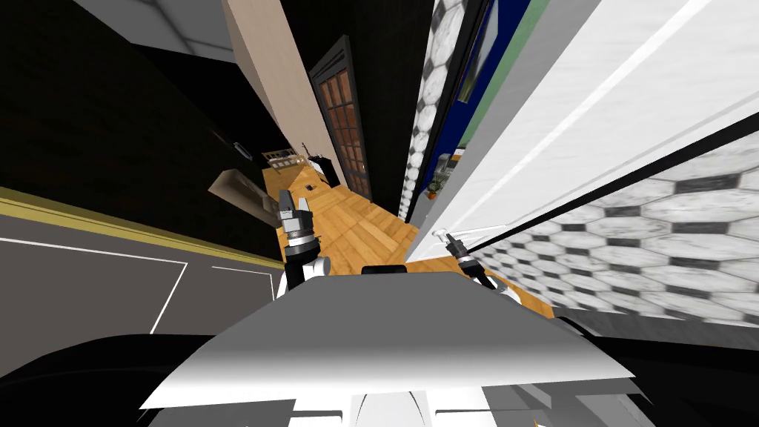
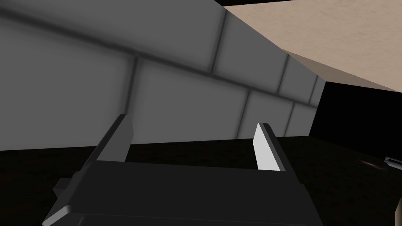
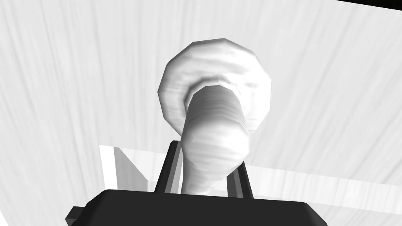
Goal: Pull the door open
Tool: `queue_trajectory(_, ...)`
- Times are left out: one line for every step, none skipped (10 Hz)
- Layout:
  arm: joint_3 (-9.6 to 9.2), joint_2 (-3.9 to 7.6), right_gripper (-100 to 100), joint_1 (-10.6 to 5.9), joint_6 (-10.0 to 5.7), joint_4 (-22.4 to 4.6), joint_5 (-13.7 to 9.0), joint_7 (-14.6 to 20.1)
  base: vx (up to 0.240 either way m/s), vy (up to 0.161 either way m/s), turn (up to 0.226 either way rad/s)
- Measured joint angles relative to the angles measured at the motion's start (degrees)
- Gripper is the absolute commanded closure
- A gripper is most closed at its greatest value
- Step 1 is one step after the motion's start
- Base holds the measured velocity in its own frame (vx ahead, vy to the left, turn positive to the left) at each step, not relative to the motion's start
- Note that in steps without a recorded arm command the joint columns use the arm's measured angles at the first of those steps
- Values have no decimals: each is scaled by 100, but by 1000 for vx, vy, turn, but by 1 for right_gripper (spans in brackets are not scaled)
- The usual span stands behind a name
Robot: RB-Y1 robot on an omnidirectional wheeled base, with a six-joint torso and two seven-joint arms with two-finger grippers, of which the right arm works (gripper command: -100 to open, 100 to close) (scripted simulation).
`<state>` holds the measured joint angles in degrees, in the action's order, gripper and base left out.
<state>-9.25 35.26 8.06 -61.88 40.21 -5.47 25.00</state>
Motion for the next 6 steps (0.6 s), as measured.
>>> queue_trajectory(-11, -4, 100, 15, -4, -4, 4, 9, -98, -55, 142)
queue_trajectory(-22, 0, 100, 11, -38, -64, 4, 21, -180, -73, 166)
queue_trajectory(-19, 18, 100, 23, -54, -44, -3, 31, -170, -59, 136)
queue_trajectory(-22, 31, 100, 5, -90, -77, -5, 41, -232, -104, 161)
queue_trajectory(-32, 34, 100, -19, -160, -144, -3, 49, -233, -136, 211)
queue_trajectory(-51, 45, 100, -1, -207, -161, 1, 64, -203, -109, 195)
